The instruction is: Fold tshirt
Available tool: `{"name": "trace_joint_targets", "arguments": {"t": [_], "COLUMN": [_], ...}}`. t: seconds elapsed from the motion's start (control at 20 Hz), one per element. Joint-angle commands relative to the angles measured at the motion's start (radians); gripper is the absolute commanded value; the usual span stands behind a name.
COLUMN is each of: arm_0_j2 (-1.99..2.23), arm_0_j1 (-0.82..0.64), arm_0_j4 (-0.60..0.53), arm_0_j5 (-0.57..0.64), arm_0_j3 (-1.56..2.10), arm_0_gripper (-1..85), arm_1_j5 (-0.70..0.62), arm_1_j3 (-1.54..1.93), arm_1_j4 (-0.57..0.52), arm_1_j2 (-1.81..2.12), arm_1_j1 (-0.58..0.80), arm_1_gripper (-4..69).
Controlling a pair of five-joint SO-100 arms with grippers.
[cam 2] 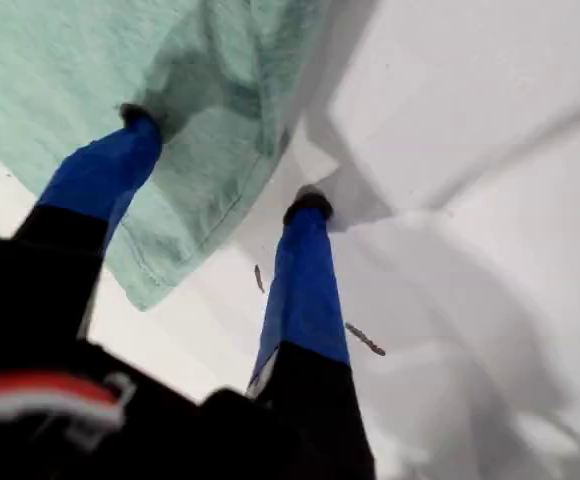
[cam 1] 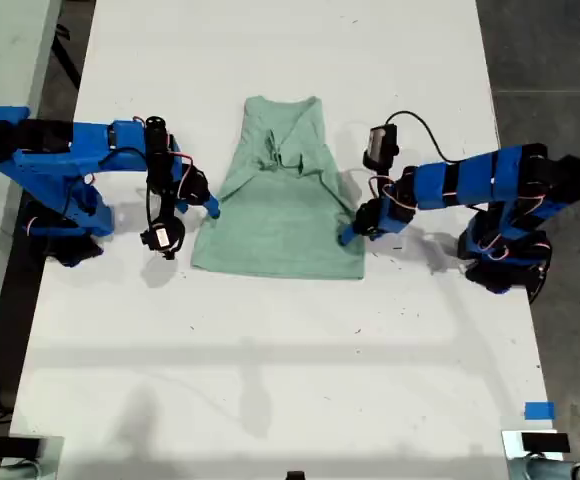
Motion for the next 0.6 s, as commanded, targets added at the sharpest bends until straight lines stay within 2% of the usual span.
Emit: {"name": "trace_joint_targets", "arguments": {"t": [0.0,0.05,0.4,0.55], "arm_0_j2": [0.002,0.000,-0.006,-0.006], "arm_0_j1": [0.009,0.009,0.009,0.011], "arm_0_j4": [-0.008,-0.008,-0.009,-0.009], "arm_0_j5": [-0.009,-0.009,-0.003,-0.003], "arm_0_j3": [-0.058,-0.060,-0.067,-0.067], "arm_0_gripper": [20.6,20.6,20.1,20.0], "arm_1_j5": [-0.021,-0.025,-0.034,-0.051], "arm_1_j3": [-0.028,-0.028,-0.034,-0.069], "arm_1_j4": [-0.035,-0.040,-0.040,0.005], "arm_1_j2": [-0.021,-0.025,-0.029,-0.029], "arm_1_j1": [0.018,0.025,0.034,0.020], "arm_1_gripper": [17.1,10.5,4.7,3.0]}}
